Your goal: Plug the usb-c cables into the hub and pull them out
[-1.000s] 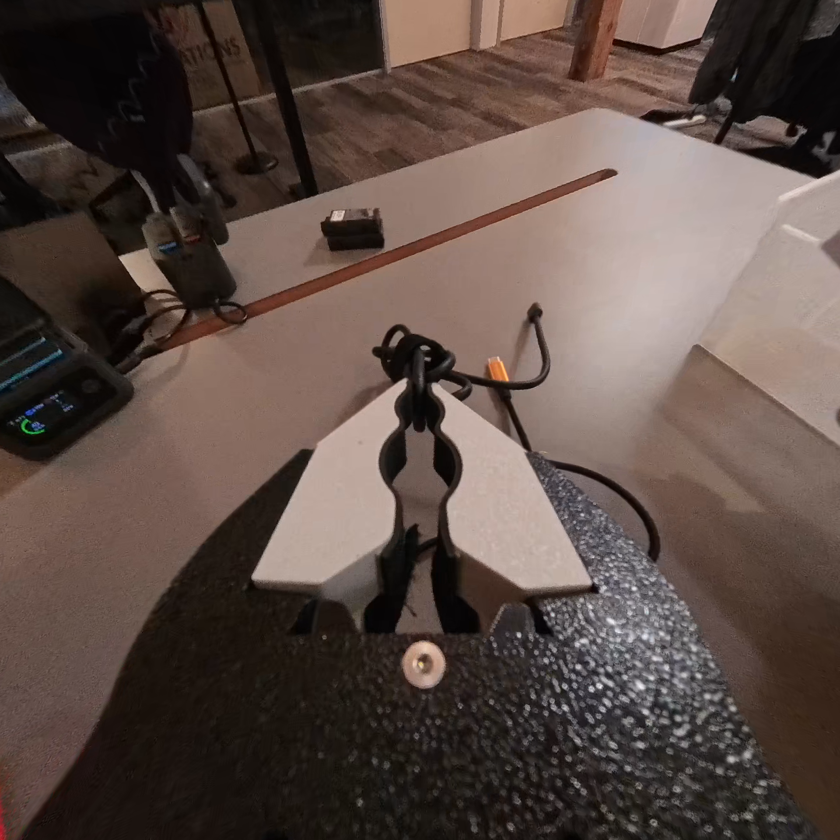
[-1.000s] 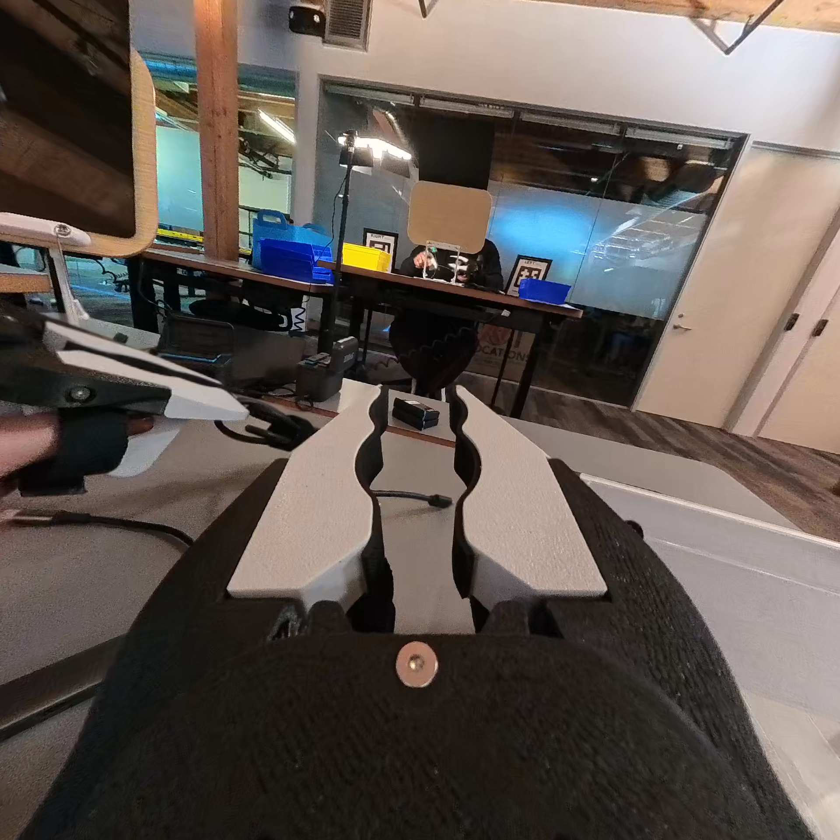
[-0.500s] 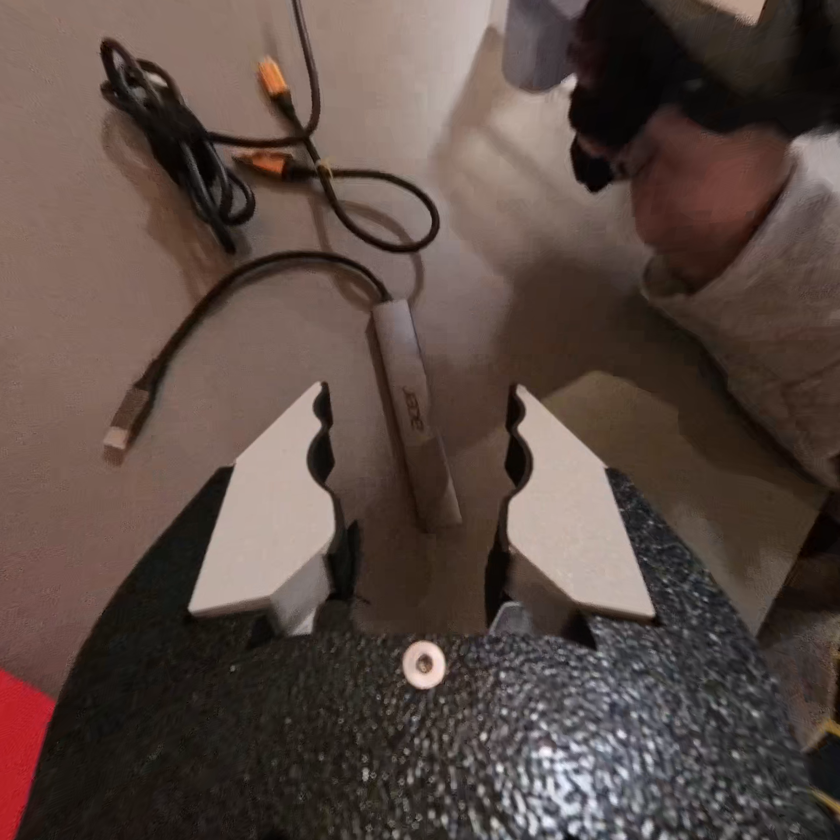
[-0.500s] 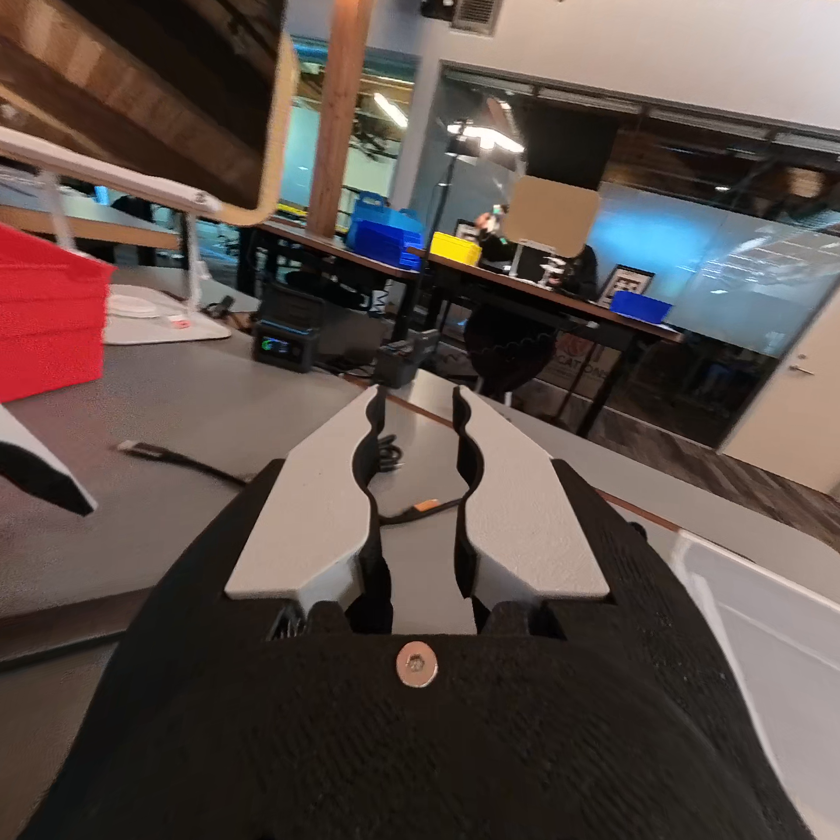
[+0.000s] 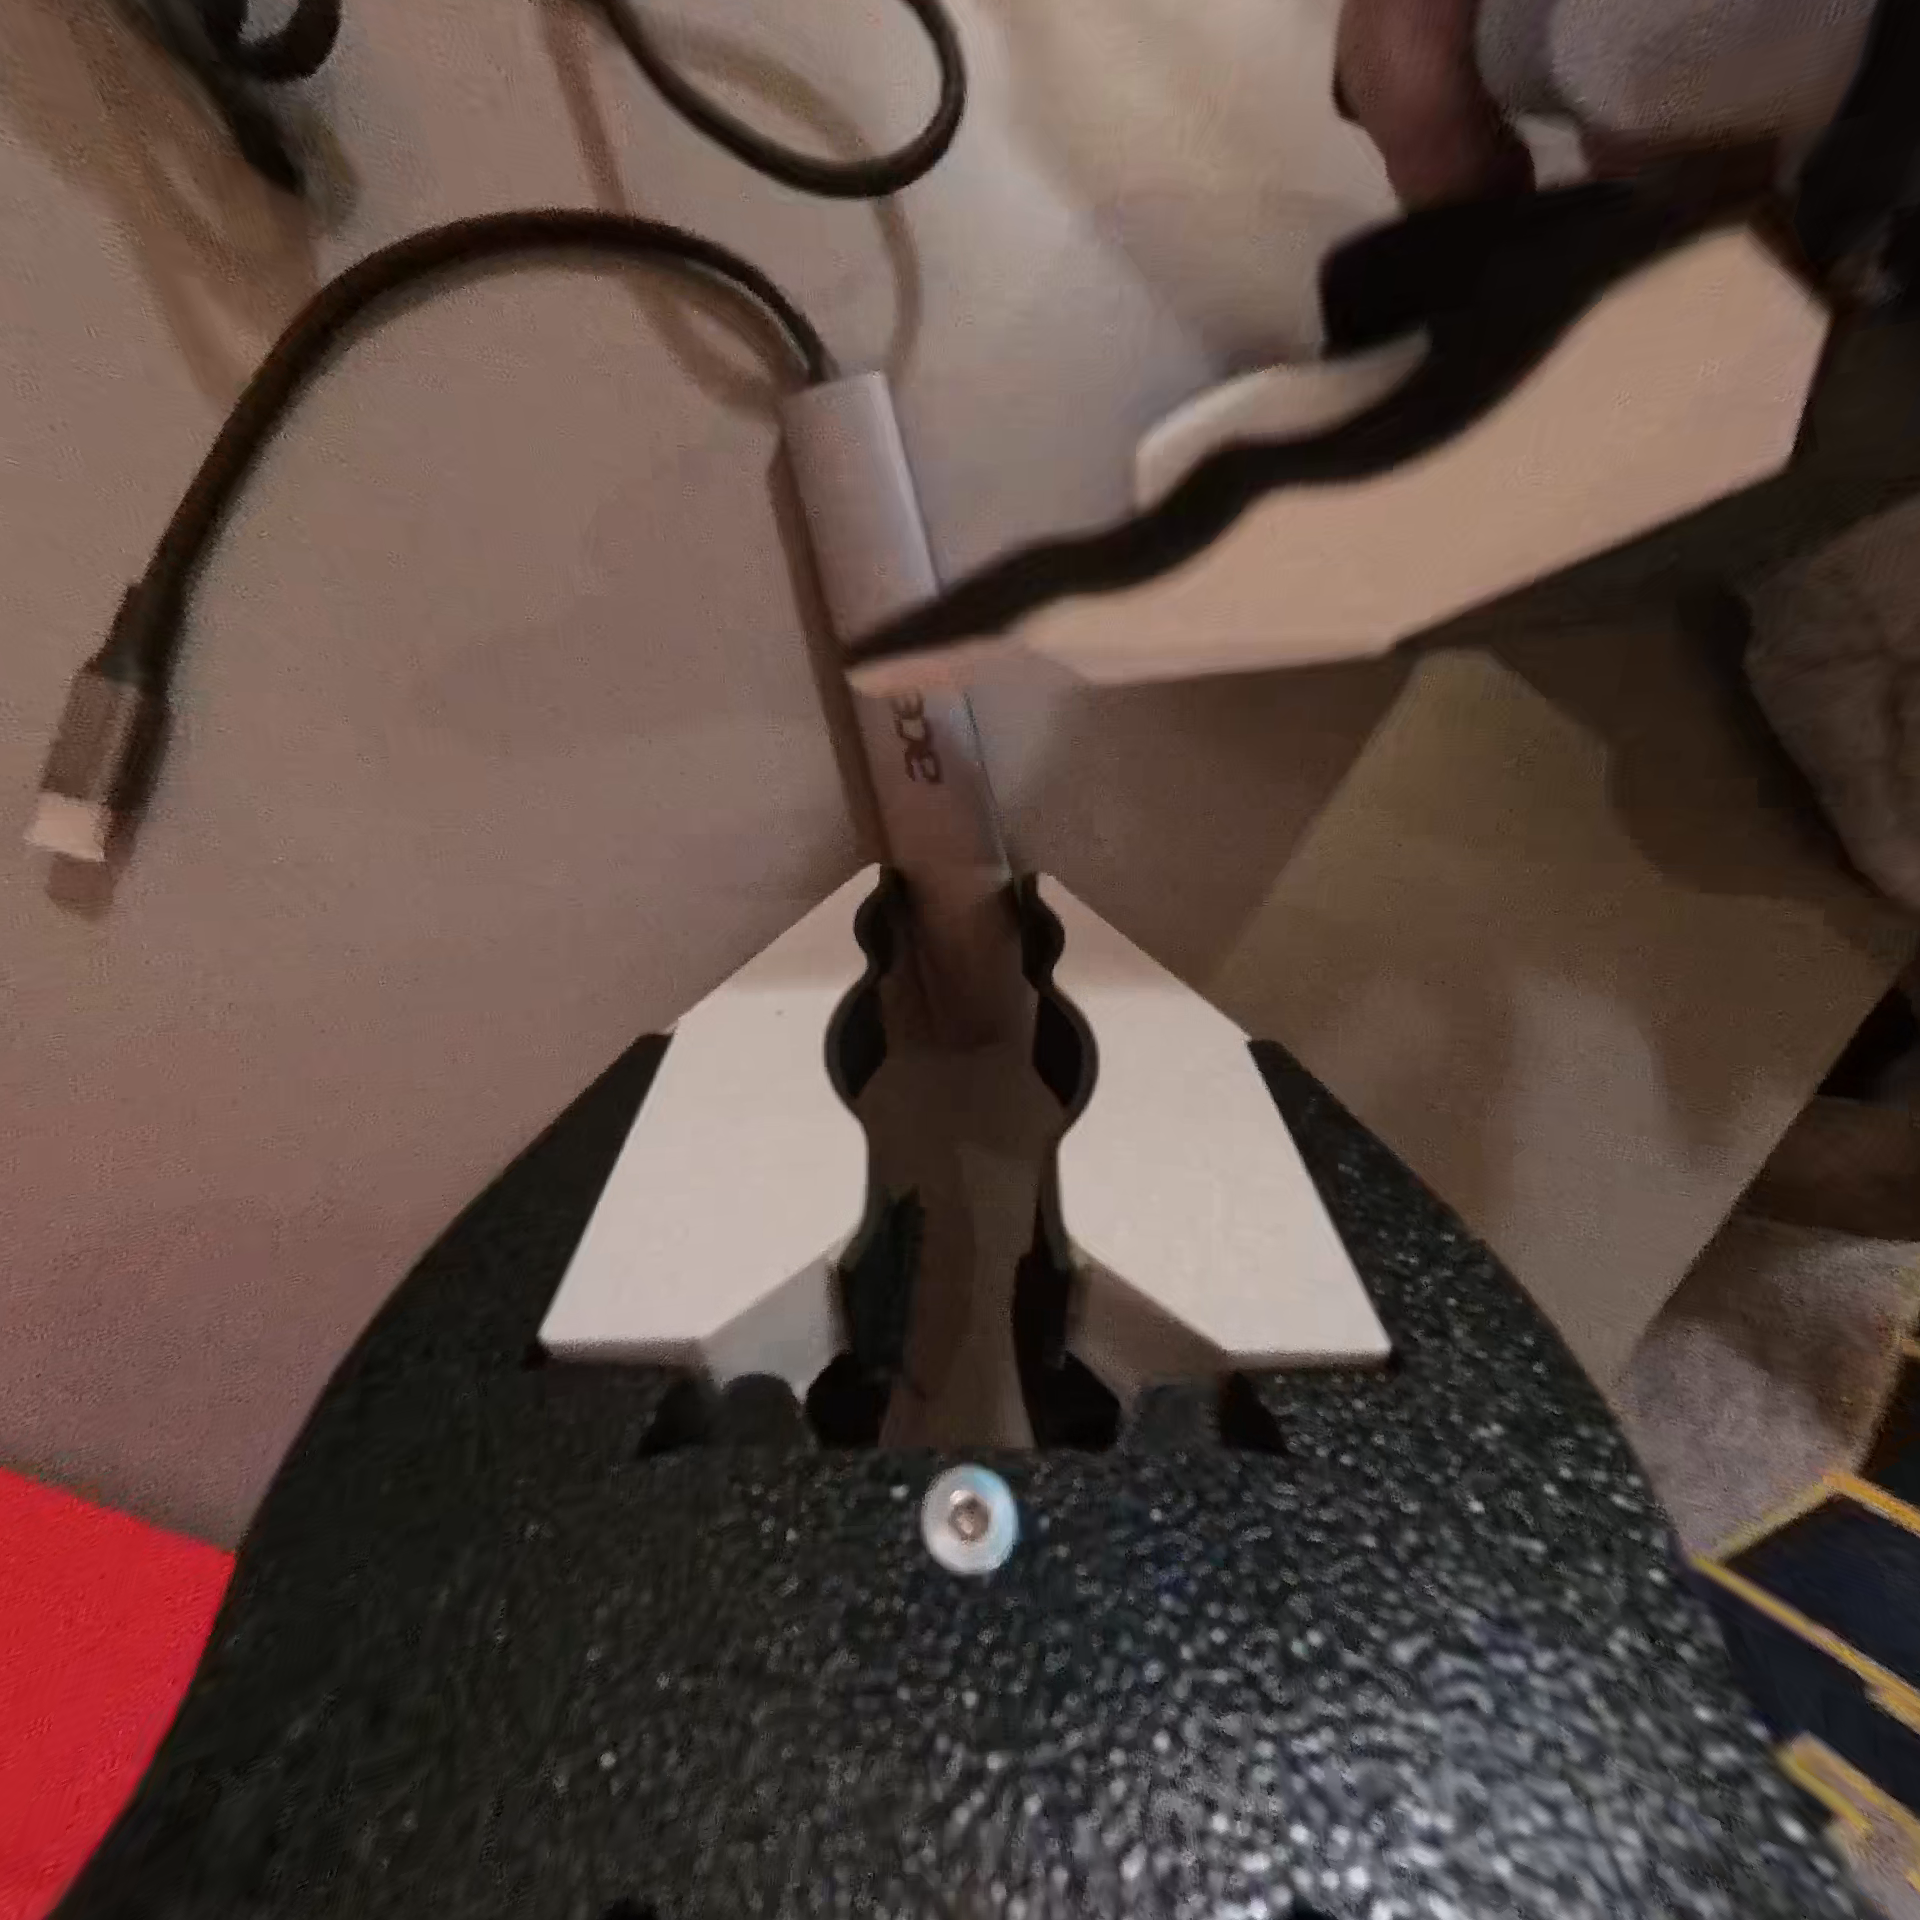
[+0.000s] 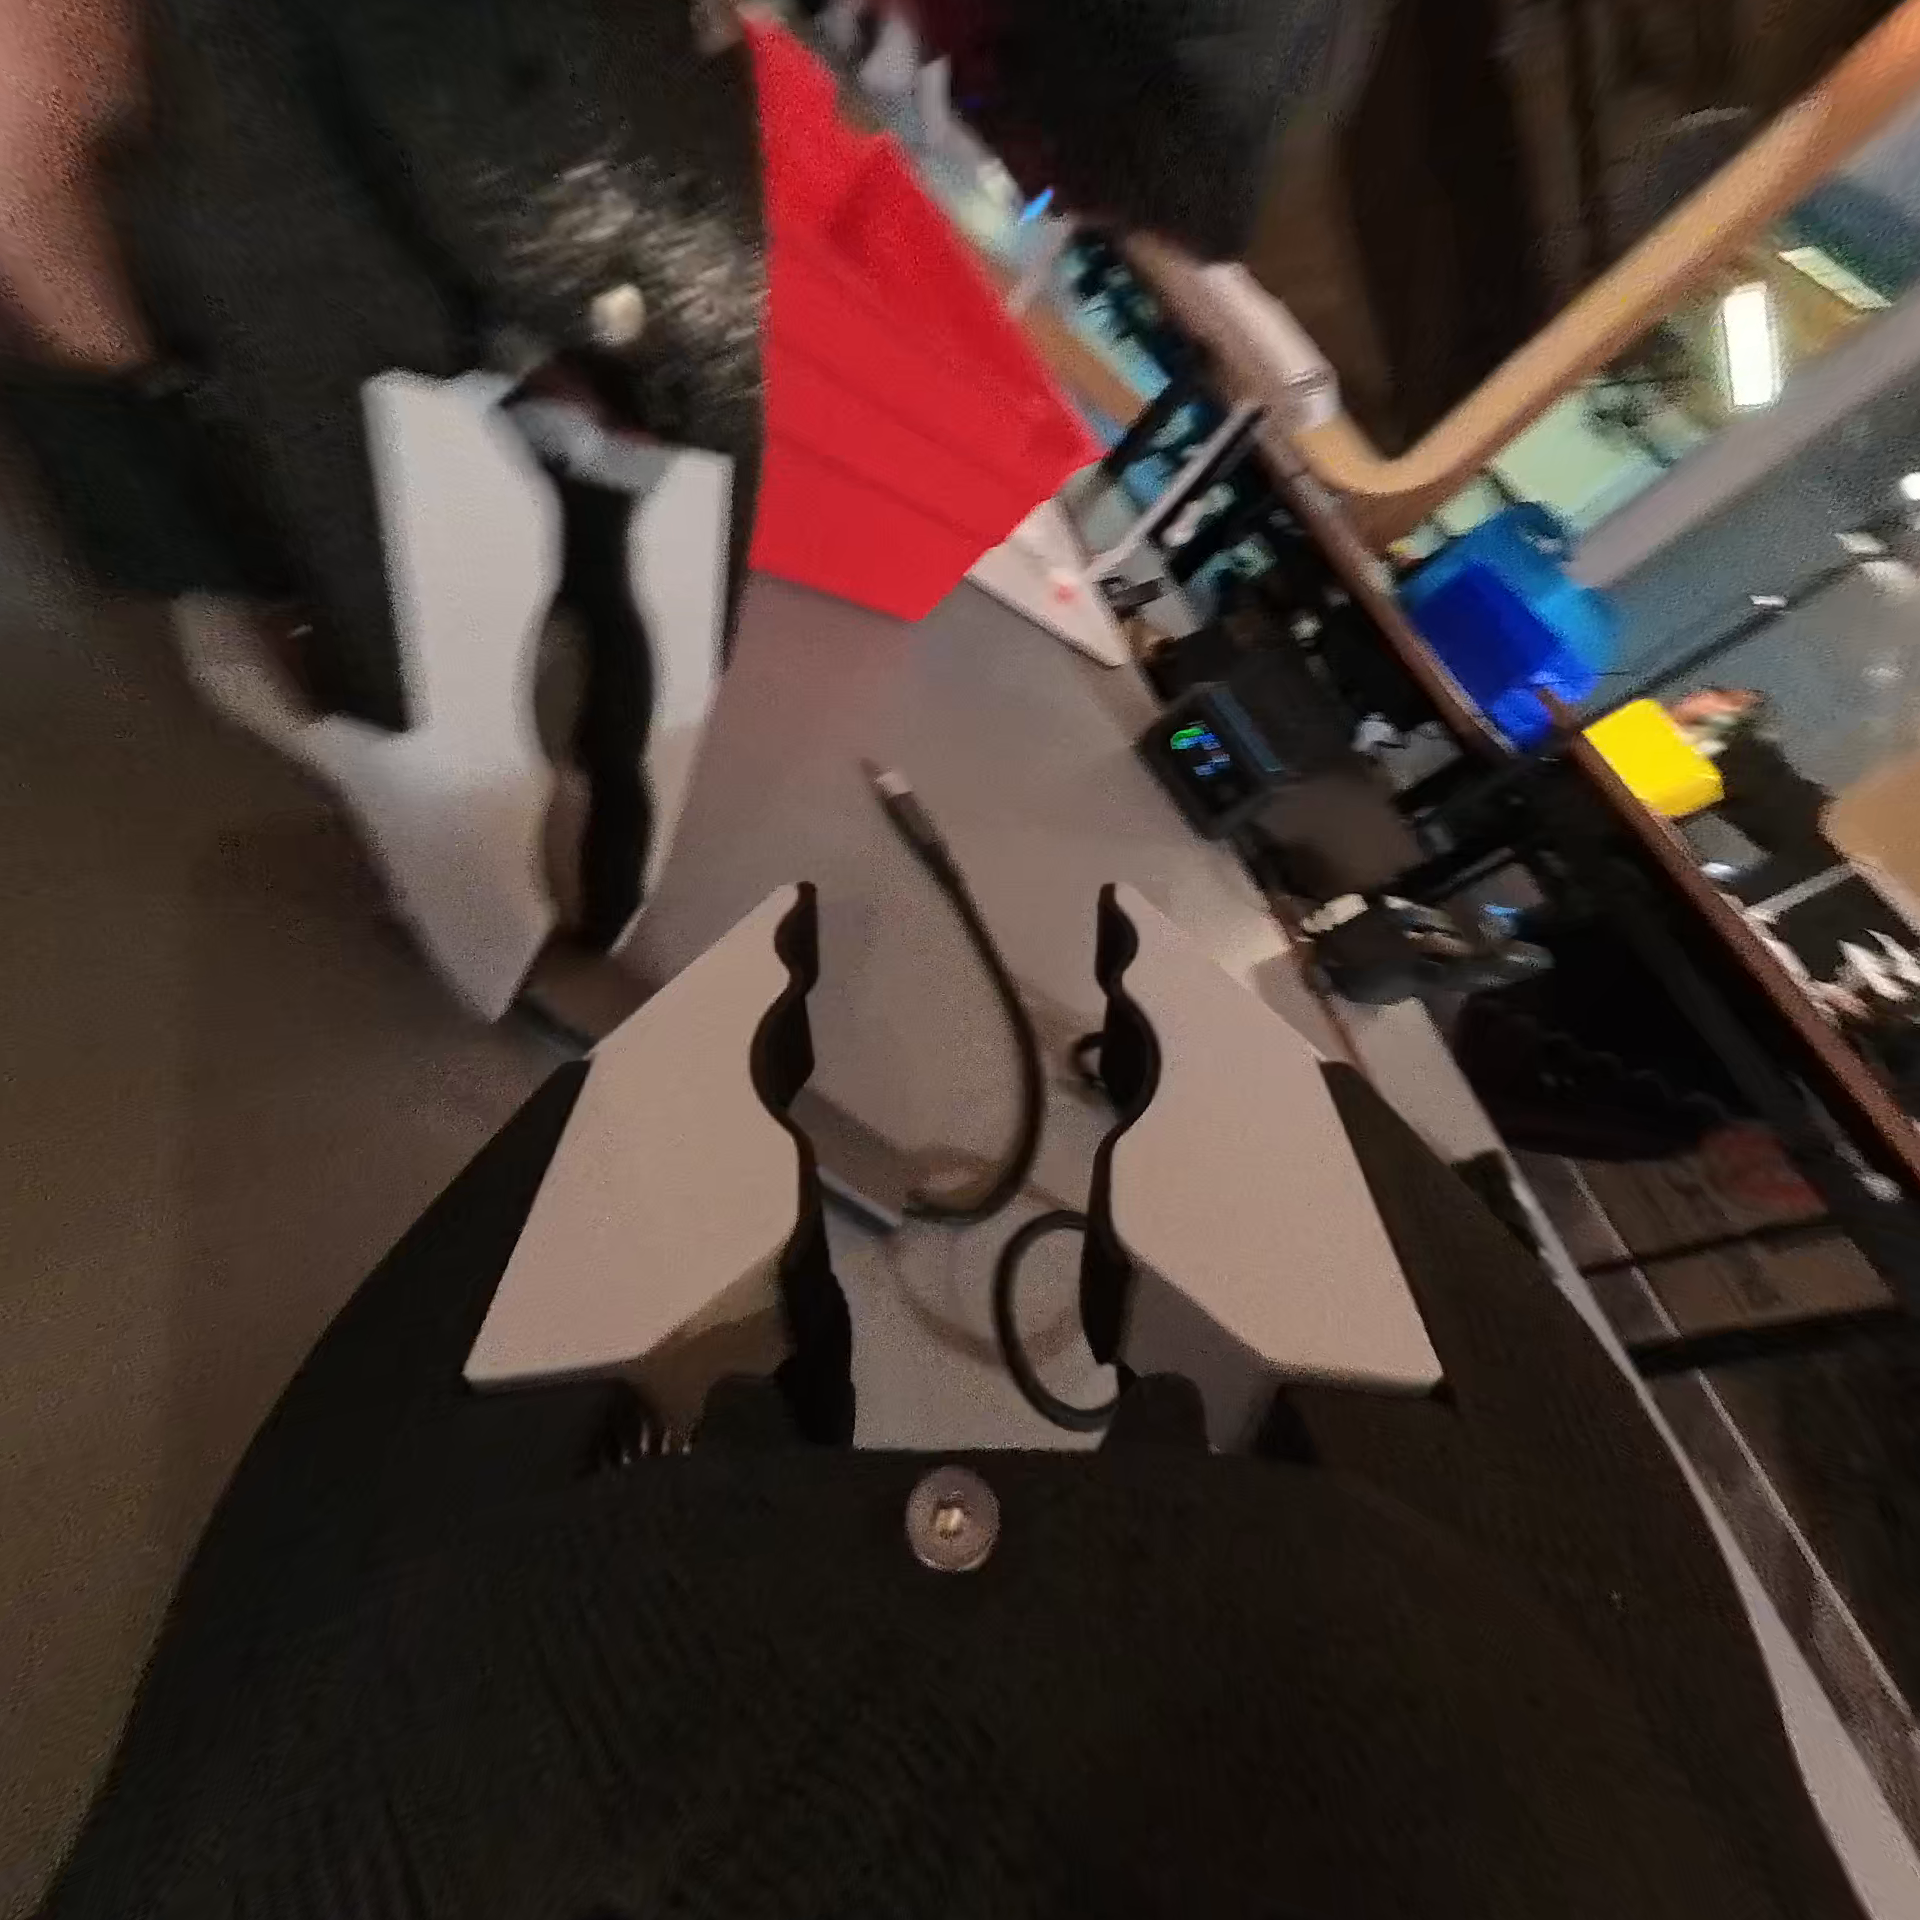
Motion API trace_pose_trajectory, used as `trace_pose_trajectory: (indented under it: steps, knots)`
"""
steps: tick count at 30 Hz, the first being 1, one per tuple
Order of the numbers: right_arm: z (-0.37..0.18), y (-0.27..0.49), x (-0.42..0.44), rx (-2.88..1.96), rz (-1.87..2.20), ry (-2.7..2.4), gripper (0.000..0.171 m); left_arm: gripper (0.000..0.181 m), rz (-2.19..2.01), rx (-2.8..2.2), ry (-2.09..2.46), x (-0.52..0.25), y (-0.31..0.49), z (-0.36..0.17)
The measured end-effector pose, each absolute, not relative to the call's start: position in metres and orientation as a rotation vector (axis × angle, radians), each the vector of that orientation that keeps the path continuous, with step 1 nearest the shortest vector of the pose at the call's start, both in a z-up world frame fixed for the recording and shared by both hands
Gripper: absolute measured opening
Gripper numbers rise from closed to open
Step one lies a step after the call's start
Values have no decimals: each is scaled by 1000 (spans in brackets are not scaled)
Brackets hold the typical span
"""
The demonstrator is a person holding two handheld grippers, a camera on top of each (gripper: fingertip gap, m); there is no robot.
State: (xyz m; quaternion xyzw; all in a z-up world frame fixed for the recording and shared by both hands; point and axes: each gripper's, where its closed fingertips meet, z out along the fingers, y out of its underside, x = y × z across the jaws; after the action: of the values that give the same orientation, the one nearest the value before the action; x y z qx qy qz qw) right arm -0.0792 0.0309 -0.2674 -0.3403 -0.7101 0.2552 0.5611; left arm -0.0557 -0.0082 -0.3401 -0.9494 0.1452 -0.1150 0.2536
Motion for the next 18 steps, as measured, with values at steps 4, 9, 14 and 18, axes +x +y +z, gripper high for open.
trace_pose_trajectory:
  steps: [4, 9, 14, 18]
  knots:
    - [-282, 16, -80, -689, 514, -1785, 57, 20, -498, -2645, 215, -67, -4, -332]
    - [-287, 13, -83, -658, 492, -1790, 43, 20, -644, -2693, 183, -72, 0, -321]
    - [-295, 8, -73, -739, 553, -1907, 49, 20, -644, -2748, 210, -75, -3, -319]
    - [-313, 23, -75, -726, 358, -1951, 51, 20, -719, -2753, 282, -68, -7, -313]
